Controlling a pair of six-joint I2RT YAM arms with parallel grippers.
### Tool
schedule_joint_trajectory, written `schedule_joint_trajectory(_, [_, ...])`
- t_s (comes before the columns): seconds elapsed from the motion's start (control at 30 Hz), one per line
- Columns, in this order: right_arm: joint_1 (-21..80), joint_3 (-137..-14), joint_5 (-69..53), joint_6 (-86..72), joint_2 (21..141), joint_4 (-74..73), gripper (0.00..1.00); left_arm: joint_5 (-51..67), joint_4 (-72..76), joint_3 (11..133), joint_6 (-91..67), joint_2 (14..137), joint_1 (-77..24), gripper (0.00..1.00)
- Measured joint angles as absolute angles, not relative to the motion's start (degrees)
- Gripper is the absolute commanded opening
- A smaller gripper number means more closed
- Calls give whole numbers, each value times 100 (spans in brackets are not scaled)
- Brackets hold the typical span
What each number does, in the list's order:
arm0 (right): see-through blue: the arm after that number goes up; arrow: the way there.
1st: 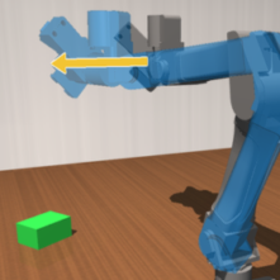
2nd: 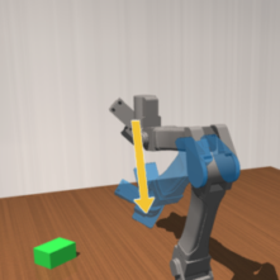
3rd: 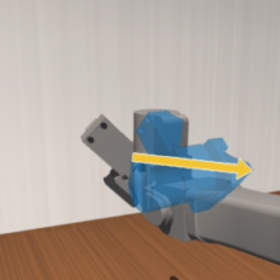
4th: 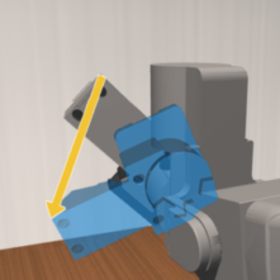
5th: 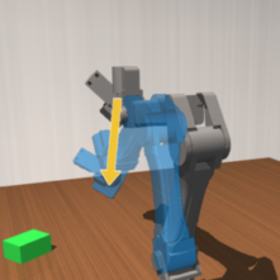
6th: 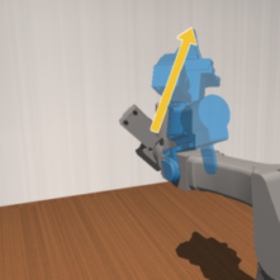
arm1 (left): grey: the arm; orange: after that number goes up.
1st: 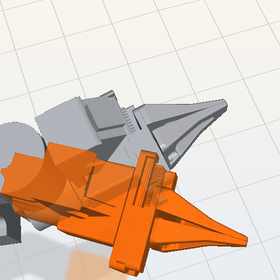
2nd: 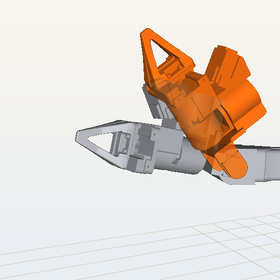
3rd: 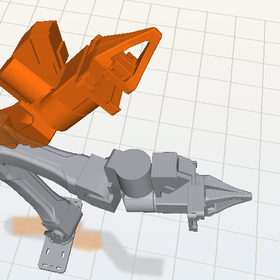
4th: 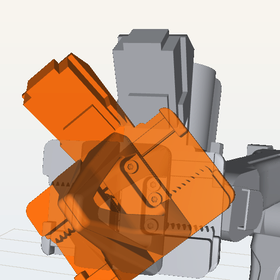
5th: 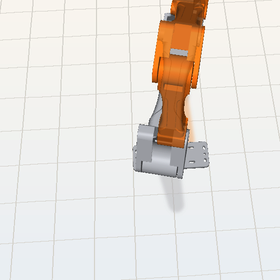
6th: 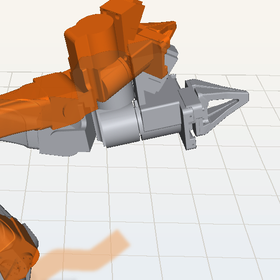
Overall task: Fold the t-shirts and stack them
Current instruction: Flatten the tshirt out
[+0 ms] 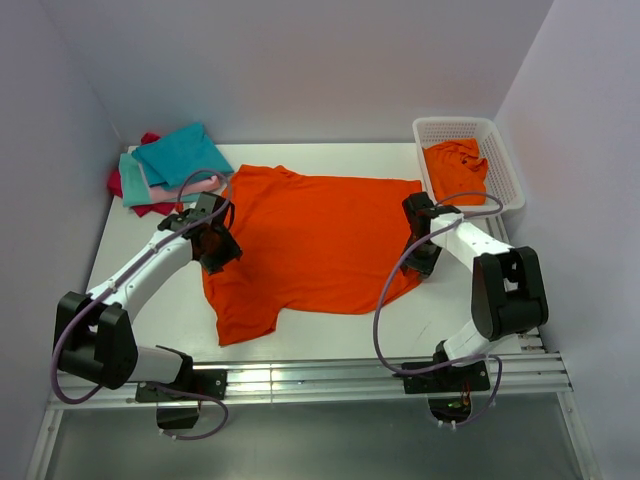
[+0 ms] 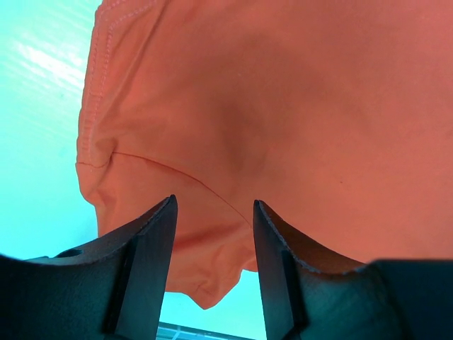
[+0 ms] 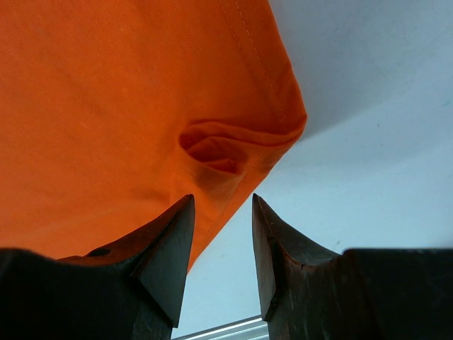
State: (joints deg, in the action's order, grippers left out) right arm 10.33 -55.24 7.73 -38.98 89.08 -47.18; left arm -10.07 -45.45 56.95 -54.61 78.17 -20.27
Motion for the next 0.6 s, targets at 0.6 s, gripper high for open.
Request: schedule_joint_trajectory(0.6, [985, -5476, 810, -3957, 9233, -4475, 23, -843, -4399, 5655, -5107, 7817, -1516, 51])
